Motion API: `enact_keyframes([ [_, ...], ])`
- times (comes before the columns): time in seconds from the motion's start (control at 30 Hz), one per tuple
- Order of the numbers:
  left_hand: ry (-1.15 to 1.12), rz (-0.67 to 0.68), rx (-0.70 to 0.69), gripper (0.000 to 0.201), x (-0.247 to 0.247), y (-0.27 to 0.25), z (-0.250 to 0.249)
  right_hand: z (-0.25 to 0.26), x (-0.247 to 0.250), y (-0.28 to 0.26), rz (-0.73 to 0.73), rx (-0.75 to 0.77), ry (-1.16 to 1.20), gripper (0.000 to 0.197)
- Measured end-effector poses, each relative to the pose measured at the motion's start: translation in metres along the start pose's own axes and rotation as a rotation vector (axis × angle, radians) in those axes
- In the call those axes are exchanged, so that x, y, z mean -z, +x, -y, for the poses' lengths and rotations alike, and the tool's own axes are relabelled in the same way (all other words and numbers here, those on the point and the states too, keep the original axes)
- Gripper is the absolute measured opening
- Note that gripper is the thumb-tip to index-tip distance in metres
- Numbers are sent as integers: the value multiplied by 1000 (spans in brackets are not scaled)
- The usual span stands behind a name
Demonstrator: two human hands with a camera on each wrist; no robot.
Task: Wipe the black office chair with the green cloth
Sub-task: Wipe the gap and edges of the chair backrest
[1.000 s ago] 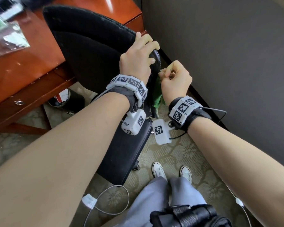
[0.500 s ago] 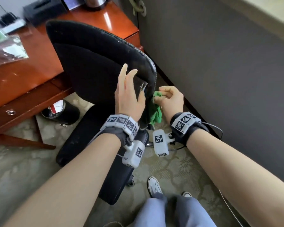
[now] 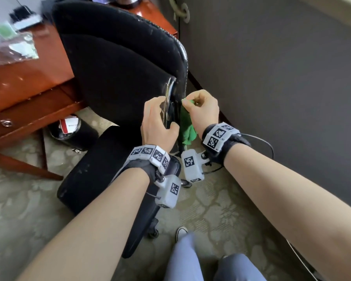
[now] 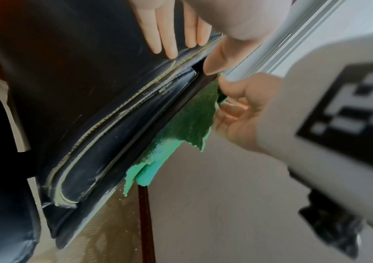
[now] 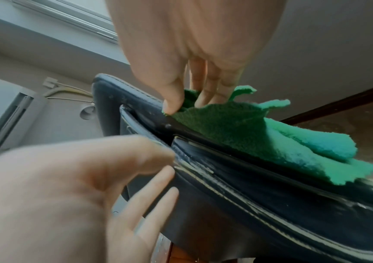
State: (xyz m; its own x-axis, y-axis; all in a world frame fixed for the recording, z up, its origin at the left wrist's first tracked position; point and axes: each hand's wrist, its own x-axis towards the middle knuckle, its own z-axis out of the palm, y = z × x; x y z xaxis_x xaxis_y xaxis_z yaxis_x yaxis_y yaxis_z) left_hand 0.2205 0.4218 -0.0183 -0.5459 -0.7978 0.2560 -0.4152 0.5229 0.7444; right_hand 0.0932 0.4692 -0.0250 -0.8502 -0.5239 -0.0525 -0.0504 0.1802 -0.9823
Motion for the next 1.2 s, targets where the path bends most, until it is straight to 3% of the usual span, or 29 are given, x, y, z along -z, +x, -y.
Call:
enact_keyframes([
  [0.47,-8,-183,-85,35,-17,42,29,-27,-13,25,37,193,53,5],
  [0.67,-22,-328,-186,27,-36,47,46,-95,-18,30,116,231,132,10],
  [0.9,-35,-424,-293,33,-45,48,61,-118,-26,62,129,495,187,12],
  [1.2,-91,-463,-296,39,-56,63,68,-155,-39,82,196,612,303,14],
])
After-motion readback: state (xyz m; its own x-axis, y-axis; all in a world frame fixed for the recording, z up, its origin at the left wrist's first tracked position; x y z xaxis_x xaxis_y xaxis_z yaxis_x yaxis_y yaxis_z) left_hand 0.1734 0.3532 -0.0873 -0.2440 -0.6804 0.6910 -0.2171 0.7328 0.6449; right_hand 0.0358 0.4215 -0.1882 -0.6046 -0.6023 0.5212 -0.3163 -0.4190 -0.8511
